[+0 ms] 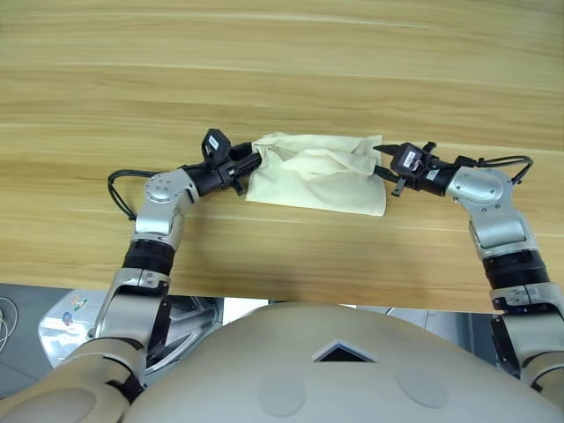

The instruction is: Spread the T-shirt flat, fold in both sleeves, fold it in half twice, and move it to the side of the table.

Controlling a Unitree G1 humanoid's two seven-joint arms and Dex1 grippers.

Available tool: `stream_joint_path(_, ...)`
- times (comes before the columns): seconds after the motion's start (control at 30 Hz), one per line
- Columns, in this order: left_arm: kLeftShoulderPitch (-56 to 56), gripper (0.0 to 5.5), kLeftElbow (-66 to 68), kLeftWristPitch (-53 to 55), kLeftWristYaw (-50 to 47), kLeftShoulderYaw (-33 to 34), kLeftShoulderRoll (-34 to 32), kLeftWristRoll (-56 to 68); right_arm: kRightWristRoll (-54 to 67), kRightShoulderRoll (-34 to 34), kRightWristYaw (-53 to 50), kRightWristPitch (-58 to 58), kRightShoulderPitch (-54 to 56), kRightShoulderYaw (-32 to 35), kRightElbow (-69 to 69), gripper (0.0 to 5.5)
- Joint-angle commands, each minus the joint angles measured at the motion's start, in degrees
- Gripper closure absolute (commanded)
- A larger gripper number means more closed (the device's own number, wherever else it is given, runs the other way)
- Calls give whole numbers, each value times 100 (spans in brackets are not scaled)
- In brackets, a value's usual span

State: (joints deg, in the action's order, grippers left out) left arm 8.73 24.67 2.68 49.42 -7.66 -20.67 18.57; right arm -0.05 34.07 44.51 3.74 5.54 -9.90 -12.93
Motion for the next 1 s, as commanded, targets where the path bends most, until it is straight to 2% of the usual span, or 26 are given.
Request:
stream_joint_path(0.03,13,332,274,573,-5,362,51,261,363,-186,-99,-602,260,363,-308,300)
stream_joint_path(0.27,608,227,1147,1199,-395,1276,266,795,1331,-507,-10,-1315,477,1101,-500,183)
stream_joint_path(0.43,1009,156,2006,942,-807,1937,385,946,2164,-722,-123,-1879,963,1920,-1288,96)
stream_joint_path(0.53,1066,111,1979,688,-586,2449,434,1343,2061,-750,-726,-1662,1433,2256,-2421,44)
stream_joint_path(0.6,969,76,1677,502,-258,2760,438,1643,2031,-778,-686,-1170,1383,2329,-2251,11)
stream_joint_path(0.67,529,76,614,560,558,3112,485,2361,1939,-883,-99,-318,784,1882,-782,11)
stream_joint_path(0.73,-139,76,-637,565,1532,3121,594,2926,1690,-872,471,413,129,1202,546,11)
stream_joint_path(0.77,-485,94,-1165,581,1988,3015,643,3124,1528,-846,619,635,-51,906,919,28)
stream_joint_path(0.87,-1166,138,-2073,433,2844,2654,758,3272,1248,-783,830,959,-255,383,1542,75)
stream_joint_path(1.0,-1585,202,-2467,61,3332,2239,844,2962,875,-648,1097,1158,-357,-205,1998,146)
